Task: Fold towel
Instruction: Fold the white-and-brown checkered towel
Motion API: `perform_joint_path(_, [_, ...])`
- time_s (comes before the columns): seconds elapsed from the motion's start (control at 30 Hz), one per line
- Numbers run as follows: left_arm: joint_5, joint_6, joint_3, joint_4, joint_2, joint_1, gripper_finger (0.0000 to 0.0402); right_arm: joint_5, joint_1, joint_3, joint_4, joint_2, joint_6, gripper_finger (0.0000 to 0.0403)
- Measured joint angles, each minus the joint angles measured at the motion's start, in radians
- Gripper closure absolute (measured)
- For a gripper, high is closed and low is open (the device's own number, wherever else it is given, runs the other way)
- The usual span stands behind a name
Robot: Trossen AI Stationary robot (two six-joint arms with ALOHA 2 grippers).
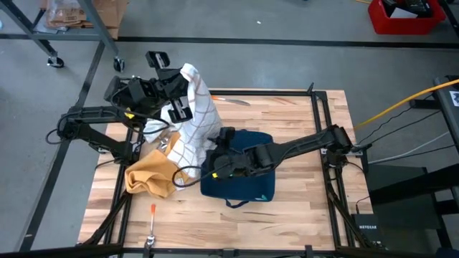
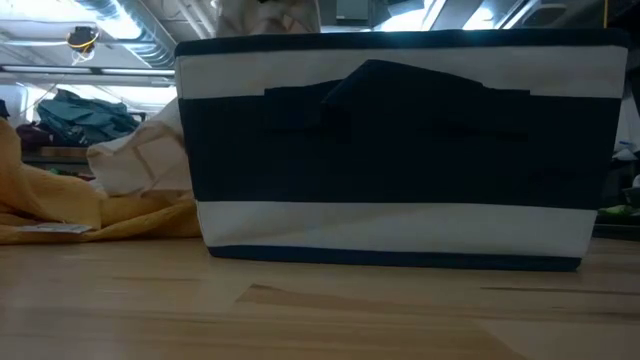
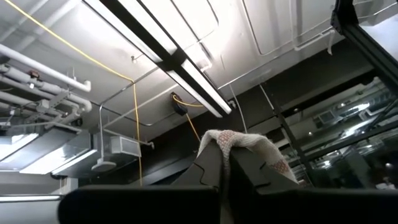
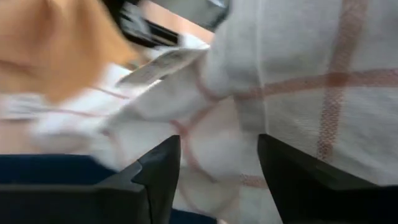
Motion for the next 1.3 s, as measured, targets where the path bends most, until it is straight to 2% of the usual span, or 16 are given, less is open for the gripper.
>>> perform_joint_path(0.13, [0.0,-0.034,0.0,0.001,0.0,0.0,0.0401,0.144,0.0,0.0,0.005,0.011,-0.011,0.0203])
perform_joint_path(0.5, [0.0,-0.033,0.0,0.002,0.0,0.0,0.0401,0.332,-0.001,0.0,0.015,0.011,-0.011,0.024])
perform_joint_path(0.73, [0.0,-0.034,0.0,0.002,0.0,0.0,0.0401,0.427,-0.001,0.0,0.099,0.011,-0.016,0.0272])
perform_joint_path(1.07, [0.0,-0.026,0.0,0.002,0.0,0.001,0.0401,0.442,0.0,0.0,0.283,0.01,-0.206,0.0311])
perform_joint_path(1.17, [0.0,-0.026,0.0,0.0,-0.002,0.001,0.0401,0.501,0.008,0.0,0.308,0.005,-0.28,0.0333])
perform_joint_path(1.3, [0.0,-0.026,0.0,0.001,-0.018,0.001,0.0401,0.633,0.023,0.0,0.318,-0.016,-0.376,0.0386])
